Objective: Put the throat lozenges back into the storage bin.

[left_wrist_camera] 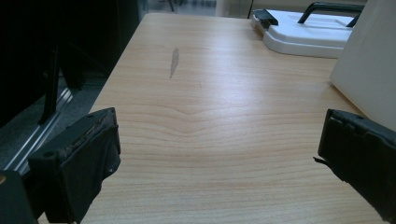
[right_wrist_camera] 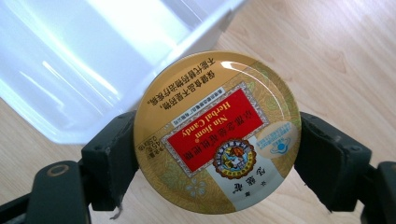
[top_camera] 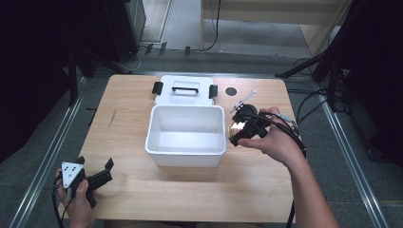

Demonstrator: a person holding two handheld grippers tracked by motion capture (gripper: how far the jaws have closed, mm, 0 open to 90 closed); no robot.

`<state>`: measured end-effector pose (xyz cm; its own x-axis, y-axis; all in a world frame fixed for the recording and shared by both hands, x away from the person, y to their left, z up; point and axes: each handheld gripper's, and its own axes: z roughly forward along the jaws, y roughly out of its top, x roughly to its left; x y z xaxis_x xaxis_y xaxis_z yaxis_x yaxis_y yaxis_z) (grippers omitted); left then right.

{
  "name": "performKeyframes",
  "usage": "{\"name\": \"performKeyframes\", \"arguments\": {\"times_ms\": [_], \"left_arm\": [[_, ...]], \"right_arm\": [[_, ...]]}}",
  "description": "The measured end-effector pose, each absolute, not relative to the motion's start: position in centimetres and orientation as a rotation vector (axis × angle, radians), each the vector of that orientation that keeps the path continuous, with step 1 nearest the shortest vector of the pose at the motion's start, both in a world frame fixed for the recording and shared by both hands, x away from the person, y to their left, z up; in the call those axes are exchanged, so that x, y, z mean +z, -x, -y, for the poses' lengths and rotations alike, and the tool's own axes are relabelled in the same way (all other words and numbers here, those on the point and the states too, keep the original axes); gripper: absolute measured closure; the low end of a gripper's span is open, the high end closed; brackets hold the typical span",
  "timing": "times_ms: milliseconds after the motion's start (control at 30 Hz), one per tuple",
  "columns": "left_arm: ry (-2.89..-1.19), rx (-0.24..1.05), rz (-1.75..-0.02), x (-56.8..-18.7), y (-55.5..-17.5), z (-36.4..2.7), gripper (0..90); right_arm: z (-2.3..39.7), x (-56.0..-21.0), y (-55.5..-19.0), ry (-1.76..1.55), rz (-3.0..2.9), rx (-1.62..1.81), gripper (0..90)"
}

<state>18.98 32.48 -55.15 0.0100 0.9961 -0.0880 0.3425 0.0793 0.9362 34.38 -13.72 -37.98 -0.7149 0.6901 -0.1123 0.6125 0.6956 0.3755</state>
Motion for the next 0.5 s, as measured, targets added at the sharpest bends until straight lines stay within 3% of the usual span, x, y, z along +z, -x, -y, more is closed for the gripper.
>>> {"name": "performKeyframes", "arguments": {"times_ms": [500], "left_arm": [[-1.403, 0.947, -1.467, -55.1, -19.2, -32.4, 0.0]], "right_arm": [[10.2, -36.8, -35.8, -0.955, -2.684, 0.488, 20.2]]}}
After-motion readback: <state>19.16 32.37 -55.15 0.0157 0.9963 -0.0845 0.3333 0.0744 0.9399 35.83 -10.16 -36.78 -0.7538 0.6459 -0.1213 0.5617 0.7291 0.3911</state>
